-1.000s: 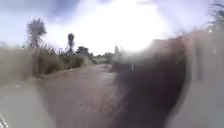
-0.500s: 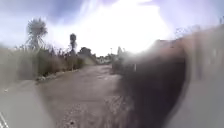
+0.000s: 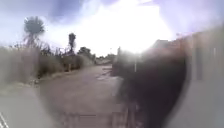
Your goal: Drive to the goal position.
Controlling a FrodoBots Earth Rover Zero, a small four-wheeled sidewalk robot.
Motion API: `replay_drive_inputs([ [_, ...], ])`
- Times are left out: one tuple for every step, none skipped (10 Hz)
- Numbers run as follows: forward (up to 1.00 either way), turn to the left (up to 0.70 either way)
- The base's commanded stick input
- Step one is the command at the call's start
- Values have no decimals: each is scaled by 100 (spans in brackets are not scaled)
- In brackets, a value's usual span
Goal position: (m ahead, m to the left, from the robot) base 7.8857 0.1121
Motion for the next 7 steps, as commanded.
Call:
replay_drive_inputs([
  [85, 0],
  [85, 0],
  [85, 0],
  [85, 0],
  [85, 5],
  [85, 11],
  [85, 18],
])
